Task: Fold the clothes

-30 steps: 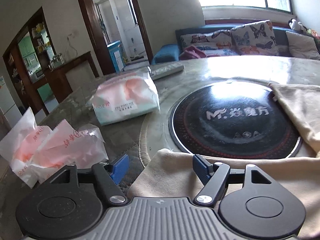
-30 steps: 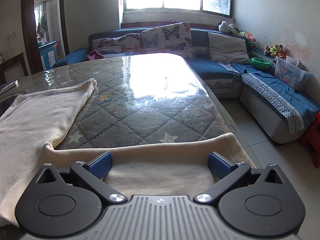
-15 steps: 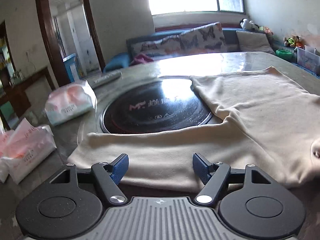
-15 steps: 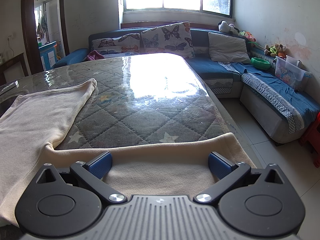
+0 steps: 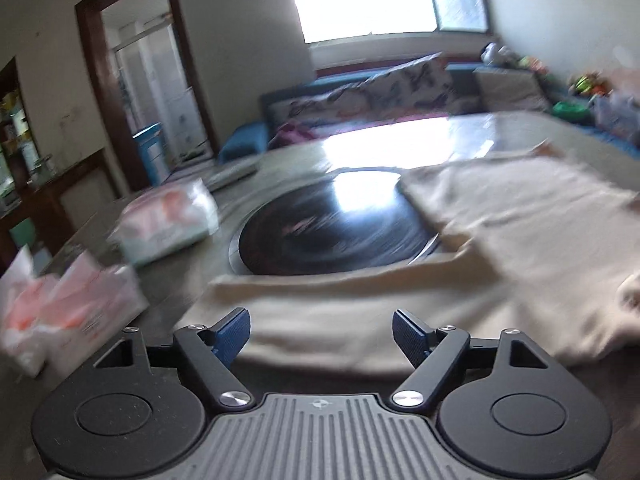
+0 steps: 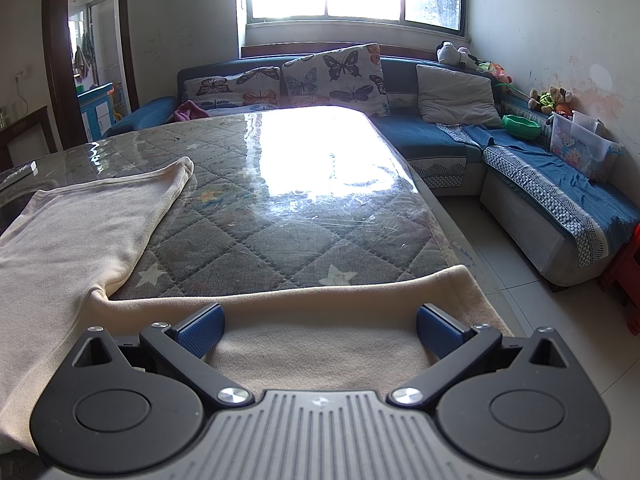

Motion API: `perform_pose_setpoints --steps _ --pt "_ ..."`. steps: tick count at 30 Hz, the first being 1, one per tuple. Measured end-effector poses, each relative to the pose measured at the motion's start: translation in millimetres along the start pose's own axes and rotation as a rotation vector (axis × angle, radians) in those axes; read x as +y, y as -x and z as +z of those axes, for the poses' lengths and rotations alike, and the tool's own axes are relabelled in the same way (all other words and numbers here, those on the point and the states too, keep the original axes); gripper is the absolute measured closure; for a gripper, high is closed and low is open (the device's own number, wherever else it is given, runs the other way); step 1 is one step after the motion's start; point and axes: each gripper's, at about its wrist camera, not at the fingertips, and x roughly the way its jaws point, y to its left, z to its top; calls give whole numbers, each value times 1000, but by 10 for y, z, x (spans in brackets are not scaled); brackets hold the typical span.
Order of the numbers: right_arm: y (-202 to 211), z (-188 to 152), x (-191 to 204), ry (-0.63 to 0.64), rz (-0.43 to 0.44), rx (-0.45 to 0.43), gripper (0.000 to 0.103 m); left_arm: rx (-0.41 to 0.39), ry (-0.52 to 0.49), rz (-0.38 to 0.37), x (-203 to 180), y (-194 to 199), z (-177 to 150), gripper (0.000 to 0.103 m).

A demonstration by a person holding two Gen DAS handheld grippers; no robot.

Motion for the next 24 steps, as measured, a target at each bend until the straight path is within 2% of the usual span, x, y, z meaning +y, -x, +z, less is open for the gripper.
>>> perform_pose_setpoints --steps 2,5,8,13,19,24 --pt "0 0 1 0 0 0 0 -19 11 -53 -106 -24 76 22" --pt "0 0 3 0 0 0 0 -3 -7 -84 -282 -179 132 22" --pt "-3 3 1 -1 1 1 0 42 -12 -72 -358 -333 107 21" --pt "-2 6 5 -1 0 2 0 45 19 -69 -284 -326 70 20" --pt "16 16 25 9 -3 1 0 53 29 -25 -188 -259 21 19" --pt "183 15 173 87 30 -34 0 56 34 -4 -131 -210 -15 19"
